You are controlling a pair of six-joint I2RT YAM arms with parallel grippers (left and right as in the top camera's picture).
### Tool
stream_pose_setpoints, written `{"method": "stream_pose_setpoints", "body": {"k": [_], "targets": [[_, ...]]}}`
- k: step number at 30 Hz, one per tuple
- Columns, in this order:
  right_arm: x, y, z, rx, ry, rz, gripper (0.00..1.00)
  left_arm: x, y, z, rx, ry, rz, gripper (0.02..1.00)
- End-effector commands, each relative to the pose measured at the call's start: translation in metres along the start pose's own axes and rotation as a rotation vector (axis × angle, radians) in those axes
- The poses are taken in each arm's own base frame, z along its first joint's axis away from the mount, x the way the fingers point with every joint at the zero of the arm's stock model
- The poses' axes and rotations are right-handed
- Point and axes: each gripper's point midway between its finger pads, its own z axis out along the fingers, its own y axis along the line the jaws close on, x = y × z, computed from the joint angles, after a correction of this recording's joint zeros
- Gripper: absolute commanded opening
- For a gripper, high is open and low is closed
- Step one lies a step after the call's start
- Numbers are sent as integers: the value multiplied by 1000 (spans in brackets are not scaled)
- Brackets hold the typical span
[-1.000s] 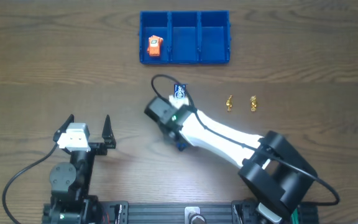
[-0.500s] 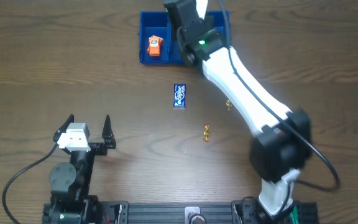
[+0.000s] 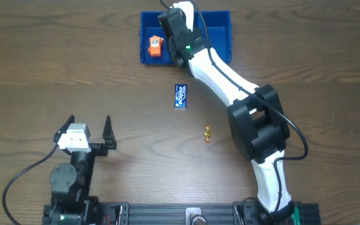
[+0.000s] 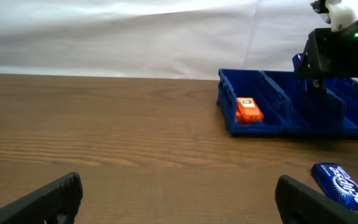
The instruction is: Sort Candies Into Trays
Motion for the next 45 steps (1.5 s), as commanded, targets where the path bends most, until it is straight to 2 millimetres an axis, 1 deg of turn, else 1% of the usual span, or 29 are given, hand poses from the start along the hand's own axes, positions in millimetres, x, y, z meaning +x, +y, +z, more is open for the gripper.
{"method": "stream_pose_setpoints", "body": {"k": [1, 3, 4, 5, 6, 7, 9, 11, 12, 13, 15, 16, 17, 18, 19, 22, 25, 27, 29, 31, 35, 40, 43, 45], "targets": [[-17, 0, -9, -19, -34, 9, 529, 17, 4, 1, -16, 52, 16, 998], [-17, 4, -10, -42, -31, 10, 748, 17, 4, 1, -16, 52, 16, 998], [-19, 4, -10, -44, -36, 13, 873, 17, 4, 1, -16, 52, 16, 998], [-23, 4, -13, -46, -44, 16, 961, 17, 4, 1, -16, 52, 16, 998], [-29, 3, -19, -49, -51, 20, 1000, 17, 4, 1, -16, 52, 16, 998], [-35, 2, -25, -51, -55, 22, 998, 17, 4, 1, -16, 52, 16, 998], [-49, 0, -51, -60, -61, 21, 998, 17, 4, 1, -16, 52, 16, 998], [-51, 0, -81, -79, -35, 12, 998, 17, 4, 1, -16, 52, 16, 998], [-47, 1, -95, -87, -8, 13, 998, 17, 4, 1, -16, 52, 16, 998], [-40, 3, -107, -93, 25, 18, 998, 17, 4, 1, -16, 52, 16, 996], [-14, 7, -130, -102, 132, 22, 998, 17, 4, 1, -16, 52, 16, 998], [-1, 9, -134, -103, 181, 16, 1000, 17, 4, 1, -16, 52, 16, 998], [19, 13, -139, -107, 253, 13, 998, 17, 4, 1, -16, 52, 16, 998], [52, 21, -135, -130, 347, -10, 998, 17, 4, 1, -16, 52, 16, 998], [65, 23, -132, -132, 378, -15, 998, 17, 4, 1, -16, 52, 16, 998], [109, 21, -113, -87, 467, 6, 998, 17, 4, 1, -16, 52, 16, 998], [143, 26, -95, -90, 544, -8, 998, 17, 4, 1, -16, 52, 16, 998], [162, 28, -85, -79, 593, -6, 998, 17, 4, 1, -16, 52, 16, 998], [175, 28, -78, -65, 626, -6, 998, 17, 4, 1, -16, 52, 16, 998], [185, 26, -72, -44, 649, 9, 1000, 17, 4, 1, -16, 52, 16, 996], [192, 24, -68, -50, 672, 21, 996, 17, 4, 1, -16, 52, 16, 998], [199, 16, -63, -38, 689, 36, 943, 17, 4, 1, -16, 52, 16, 998], [199, 14, -62, -33, 691, 44, 906, 17, 4, 1, -16, 52, 16, 998], [198, 13, -61, -31, 691, 47, 855, 17, 4, 1, -16, 52, 16, 998]]}}
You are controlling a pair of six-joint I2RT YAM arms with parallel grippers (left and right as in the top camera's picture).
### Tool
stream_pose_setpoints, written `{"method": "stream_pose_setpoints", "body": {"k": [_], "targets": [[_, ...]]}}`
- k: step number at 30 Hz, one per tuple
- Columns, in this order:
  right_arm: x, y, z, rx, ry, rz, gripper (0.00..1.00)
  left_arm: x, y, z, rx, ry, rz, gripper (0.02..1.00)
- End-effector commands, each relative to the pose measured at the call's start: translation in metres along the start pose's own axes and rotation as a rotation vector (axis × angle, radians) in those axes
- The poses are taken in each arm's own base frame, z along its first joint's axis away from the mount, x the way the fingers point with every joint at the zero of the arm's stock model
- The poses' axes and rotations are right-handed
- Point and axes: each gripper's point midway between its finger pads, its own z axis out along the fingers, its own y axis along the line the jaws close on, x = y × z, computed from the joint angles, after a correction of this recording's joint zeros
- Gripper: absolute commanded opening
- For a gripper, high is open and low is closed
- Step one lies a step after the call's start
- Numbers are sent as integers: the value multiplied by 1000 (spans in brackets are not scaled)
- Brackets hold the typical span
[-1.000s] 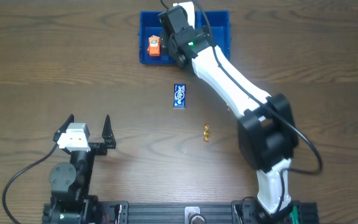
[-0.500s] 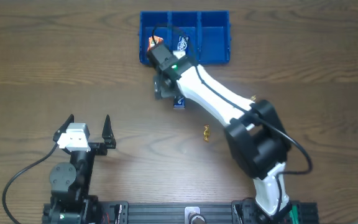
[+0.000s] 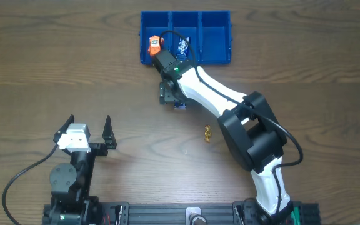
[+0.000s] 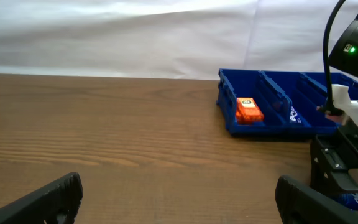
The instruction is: Sort Candies Into Trays
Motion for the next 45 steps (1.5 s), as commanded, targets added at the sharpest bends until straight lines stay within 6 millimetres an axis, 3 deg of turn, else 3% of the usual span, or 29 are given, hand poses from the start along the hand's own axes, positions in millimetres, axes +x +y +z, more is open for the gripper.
{"method": "stream_pose_setpoints", "body": {"k": [1, 12, 13, 19, 21, 28, 30, 31, 33, 36, 39, 45], "targets": [[0, -6, 8, 11, 15, 29, 816, 17, 4, 1, -16, 52, 16, 998], [2, -6, 16, 17, 24, 28, 329, 17, 4, 1, -16, 52, 16, 998], [2, -6, 16, 18, 24, 28, 244, 17, 4, 1, -16, 52, 16, 998], [1, -3, 11, 3, 17, 27, 185, 17, 4, 1, -16, 52, 16, 998], [-6, -1, -6, -19, -16, 32, 185, 17, 4, 1, -16, 52, 16, 998], [-51, -7, -130, -96, -323, 28, 121, 17, 4, 1, -16, 52, 16, 998], [-71, -13, -164, -80, -462, -2, 121, 17, 4, 1, -16, 52, 16, 998], [-94, -18, -183, -49, -572, -24, 123, 17, 4, 1, -16, 52, 16, 998], [-130, -22, -195, -49, -686, -46, 130, 17, 4, 1, -16, 52, 16, 996], [-166, -26, -193, -41, -788, -63, 130, 17, 4, 1, -16, 52, 16, 998], [-193, -32, -168, -14, -835, -76, 139, 17, 4, 1, -16, 52, 16, 998], [-196, -28, -104, -8, -758, -90, 139, 17, 4, 1, -16, 52, 16, 996]]}}
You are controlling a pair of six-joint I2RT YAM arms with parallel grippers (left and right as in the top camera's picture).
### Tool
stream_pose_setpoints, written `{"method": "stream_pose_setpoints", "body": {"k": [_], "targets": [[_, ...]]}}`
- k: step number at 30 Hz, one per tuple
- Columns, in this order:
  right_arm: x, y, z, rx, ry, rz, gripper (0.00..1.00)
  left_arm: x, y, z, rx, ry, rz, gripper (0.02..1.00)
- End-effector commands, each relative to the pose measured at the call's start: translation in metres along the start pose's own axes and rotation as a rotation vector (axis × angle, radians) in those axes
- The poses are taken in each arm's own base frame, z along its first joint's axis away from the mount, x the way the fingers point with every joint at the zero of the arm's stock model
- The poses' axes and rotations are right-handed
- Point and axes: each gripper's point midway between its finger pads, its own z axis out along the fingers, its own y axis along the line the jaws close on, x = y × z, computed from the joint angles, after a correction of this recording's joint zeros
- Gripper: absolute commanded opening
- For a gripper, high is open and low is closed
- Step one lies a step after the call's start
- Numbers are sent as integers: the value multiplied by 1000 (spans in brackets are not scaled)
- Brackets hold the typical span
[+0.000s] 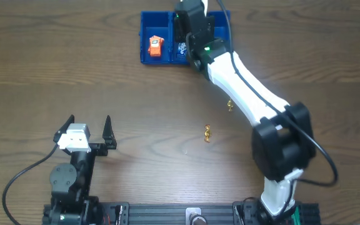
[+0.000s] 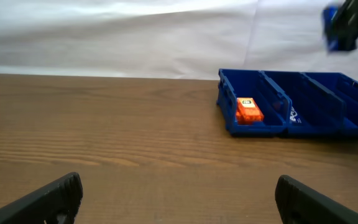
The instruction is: Sort Candies Into Trays
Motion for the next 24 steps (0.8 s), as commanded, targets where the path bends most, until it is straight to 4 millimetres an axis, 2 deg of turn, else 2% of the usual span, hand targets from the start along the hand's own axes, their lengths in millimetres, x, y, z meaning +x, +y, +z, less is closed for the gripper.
{"method": "stream_pose_setpoints", "body": {"k": [1, 6, 16, 17, 19, 21, 22, 23, 24], "targets": [[32, 5, 26, -8, 66, -60, 139, 17, 4, 1, -16, 52, 16, 998], [48, 8, 34, -7, 101, -45, 139, 17, 4, 1, -16, 52, 16, 998], [57, 8, 37, 0, 124, -7, 139, 17, 4, 1, -16, 52, 16, 998], [59, 8, 38, 1, 127, -8, 163, 17, 4, 1, -16, 52, 16, 998], [60, 8, 38, 1, 128, -8, 224, 17, 4, 1, -16, 52, 16, 998], [57, 9, 39, -2, 118, -4, 351, 17, 4, 1, -16, 52, 16, 998], [56, 10, 39, -3, 112, -2, 470, 17, 4, 1, -16, 52, 16, 998], [54, 10, 39, -4, 108, 0, 658, 17, 4, 1, -16, 52, 16, 998], [53, 10, 39, -5, 104, 1, 792, 17, 4, 1, -16, 52, 16, 998]]}}
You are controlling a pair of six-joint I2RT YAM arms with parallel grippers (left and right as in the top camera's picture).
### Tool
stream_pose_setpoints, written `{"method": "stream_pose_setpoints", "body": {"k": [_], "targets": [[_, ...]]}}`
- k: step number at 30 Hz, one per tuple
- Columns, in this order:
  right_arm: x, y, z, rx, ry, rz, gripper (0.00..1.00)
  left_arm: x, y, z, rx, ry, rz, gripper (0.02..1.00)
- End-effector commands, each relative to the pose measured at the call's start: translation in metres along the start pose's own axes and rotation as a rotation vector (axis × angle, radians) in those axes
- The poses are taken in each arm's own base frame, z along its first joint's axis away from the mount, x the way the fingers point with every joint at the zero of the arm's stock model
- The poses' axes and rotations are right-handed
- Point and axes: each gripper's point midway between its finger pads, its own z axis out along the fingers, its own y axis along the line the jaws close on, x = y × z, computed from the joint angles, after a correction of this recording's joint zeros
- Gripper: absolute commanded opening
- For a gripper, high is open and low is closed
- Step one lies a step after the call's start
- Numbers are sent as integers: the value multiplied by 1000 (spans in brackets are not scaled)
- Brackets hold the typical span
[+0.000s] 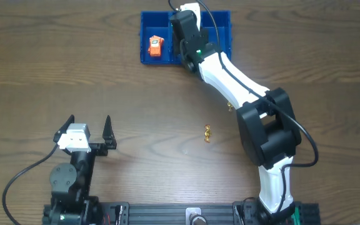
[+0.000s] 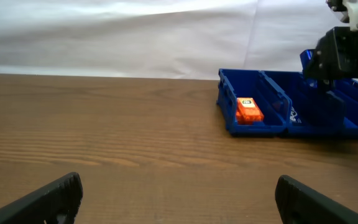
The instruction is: Sort Candies Into Trays
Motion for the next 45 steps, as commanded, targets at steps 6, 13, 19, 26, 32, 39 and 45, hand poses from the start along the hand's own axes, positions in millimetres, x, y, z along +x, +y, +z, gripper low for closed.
{"method": "stream_pose_setpoints", "body": {"k": [6, 13, 19, 26, 32, 39, 45], "targets": [[-18, 2, -10, -9, -48, 28, 998, 17, 4, 1, -16, 52, 16, 998], [-83, -10, -121, -46, -162, -8, 998, 17, 4, 1, -16, 52, 16, 998], [-70, -86, -208, 43, -288, 28, 998, 17, 4, 1, -16, 52, 16, 998], [20, -172, -255, 168, -280, 56, 998, 17, 4, 1, -16, 52, 16, 998], [77, -183, -270, 75, -327, 95, 998, 17, 4, 1, -16, 52, 16, 996], [135, -147, -265, -147, -121, 130, 998, 17, 4, 1, -16, 52, 16, 996], [180, -119, -242, -238, 127, 166, 998, 17, 4, 1, -16, 52, 16, 996]]}}
